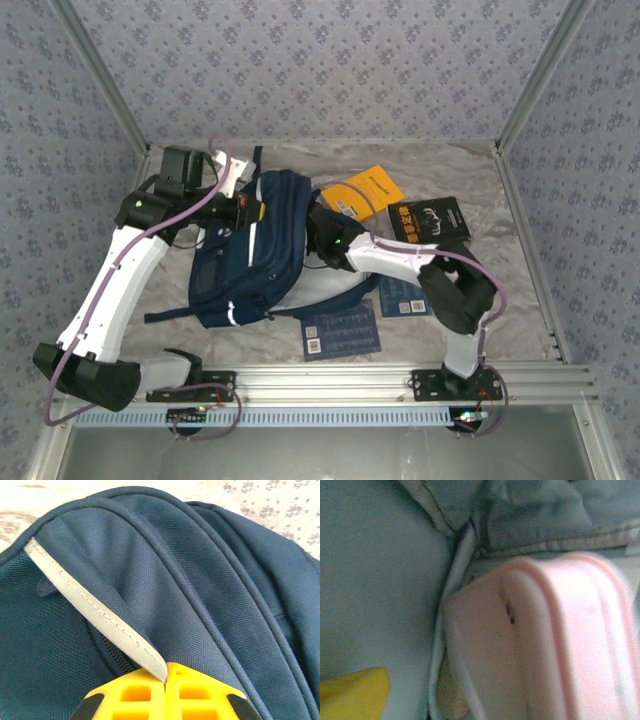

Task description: Pack books, pencil case, and school supplies into a backpack

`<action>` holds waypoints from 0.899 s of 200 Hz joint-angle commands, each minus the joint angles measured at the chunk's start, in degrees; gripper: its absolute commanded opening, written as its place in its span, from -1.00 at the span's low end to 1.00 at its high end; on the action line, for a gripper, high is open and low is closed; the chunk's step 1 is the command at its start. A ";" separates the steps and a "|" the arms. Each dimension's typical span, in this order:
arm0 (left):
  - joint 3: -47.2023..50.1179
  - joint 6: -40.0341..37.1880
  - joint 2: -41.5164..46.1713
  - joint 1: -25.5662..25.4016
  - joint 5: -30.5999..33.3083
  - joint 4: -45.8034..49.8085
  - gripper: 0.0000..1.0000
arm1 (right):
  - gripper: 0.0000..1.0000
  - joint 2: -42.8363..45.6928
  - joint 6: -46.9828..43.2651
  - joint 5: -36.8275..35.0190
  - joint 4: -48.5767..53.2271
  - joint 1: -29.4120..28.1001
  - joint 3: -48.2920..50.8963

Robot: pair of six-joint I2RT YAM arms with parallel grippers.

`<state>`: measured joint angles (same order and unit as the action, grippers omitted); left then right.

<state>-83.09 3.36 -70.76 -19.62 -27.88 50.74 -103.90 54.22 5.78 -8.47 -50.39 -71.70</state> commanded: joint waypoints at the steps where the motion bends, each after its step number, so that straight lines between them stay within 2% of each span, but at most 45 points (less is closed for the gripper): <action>1: -4.19 -1.72 2.86 0.19 8.42 -1.70 -1.00 | 1.00 8.57 -6.82 -3.33 3.91 -0.49 1.22; 30: -5.23 -1.30 2.99 0.23 23.55 0.21 -1.00 | 1.00 13.46 -15.56 -14.27 17.05 -1.91 -0.36; 42: -5.04 -1.78 3.17 0.19 26.69 0.22 -1.00 | 1.00 15.92 -17.45 -17.21 19.44 -2.49 0.50; 57: -4.49 -2.16 3.19 0.19 28.38 0.07 -1.00 | 1.00 20.22 -17.65 -20.45 16.57 -2.69 4.63; 78: -3.43 -3.27 3.41 -0.07 30.53 -0.60 -1.00 | 1.00 25.97 -17.65 -19.08 10.40 -2.01 11.48; 98: -2.58 -5.87 3.67 -1.20 35.79 -0.74 -1.00 | 1.00 30.19 -20.36 -12.33 6.46 1.11 16.07; 109: -1.89 -9.30 3.73 -3.63 41.86 -0.64 -1.00 | 1.00 32.53 -21.57 -11.62 5.69 1.65 17.60; 125: 1.11 -16.34 4.28 -8.86 54.54 -2.57 -1.00 | 1.00 34.40 -22.14 -14.69 9.79 1.69 17.32; 136: 3.82 -20.04 5.20 -11.09 59.33 -4.94 -1.00 | 0.99 34.89 -22.22 -15.55 13.10 2.20 16.74; 180: 9.10 -24.56 6.43 -12.28 62.02 -7.98 -1.00 | 0.89 35.75 -23.28 -14.54 19.23 3.14 17.48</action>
<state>-75.00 -15.00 -66.61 -31.55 25.17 48.42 -68.62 32.84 -8.16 5.10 -47.92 -54.26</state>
